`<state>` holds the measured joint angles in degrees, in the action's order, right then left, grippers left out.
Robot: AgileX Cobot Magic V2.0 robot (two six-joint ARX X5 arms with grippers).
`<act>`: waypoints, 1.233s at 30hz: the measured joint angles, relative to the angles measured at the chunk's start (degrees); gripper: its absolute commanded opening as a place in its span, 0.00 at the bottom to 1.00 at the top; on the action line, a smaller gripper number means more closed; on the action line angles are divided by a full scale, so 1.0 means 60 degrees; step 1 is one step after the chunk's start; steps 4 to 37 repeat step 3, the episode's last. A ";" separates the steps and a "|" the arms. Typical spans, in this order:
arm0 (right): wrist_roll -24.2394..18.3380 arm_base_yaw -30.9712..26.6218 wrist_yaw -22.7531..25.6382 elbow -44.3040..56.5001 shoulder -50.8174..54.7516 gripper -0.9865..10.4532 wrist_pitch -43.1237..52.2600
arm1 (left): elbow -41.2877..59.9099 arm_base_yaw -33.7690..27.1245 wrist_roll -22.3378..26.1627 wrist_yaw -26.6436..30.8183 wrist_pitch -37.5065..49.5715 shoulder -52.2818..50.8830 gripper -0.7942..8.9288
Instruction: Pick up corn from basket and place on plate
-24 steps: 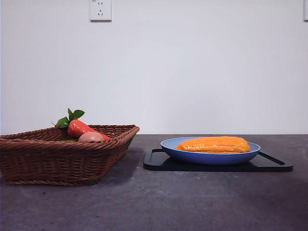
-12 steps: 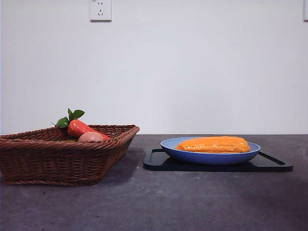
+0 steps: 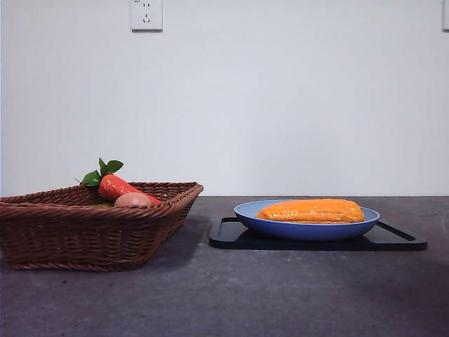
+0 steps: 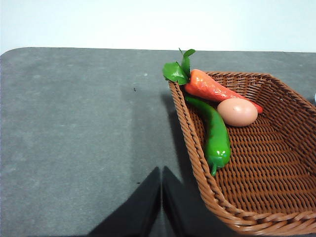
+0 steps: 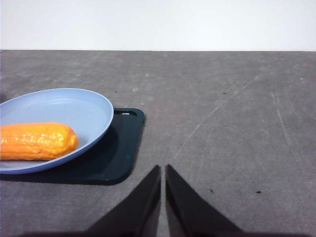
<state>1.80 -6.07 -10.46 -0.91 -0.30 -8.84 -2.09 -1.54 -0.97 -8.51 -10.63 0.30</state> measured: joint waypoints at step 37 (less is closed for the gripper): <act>0.0000 0.0000 0.0000 0.0000 0.0000 0.09 0.0000 | 0.0000 0.0000 0.0000 0.0000 0.0000 0.0000 0.09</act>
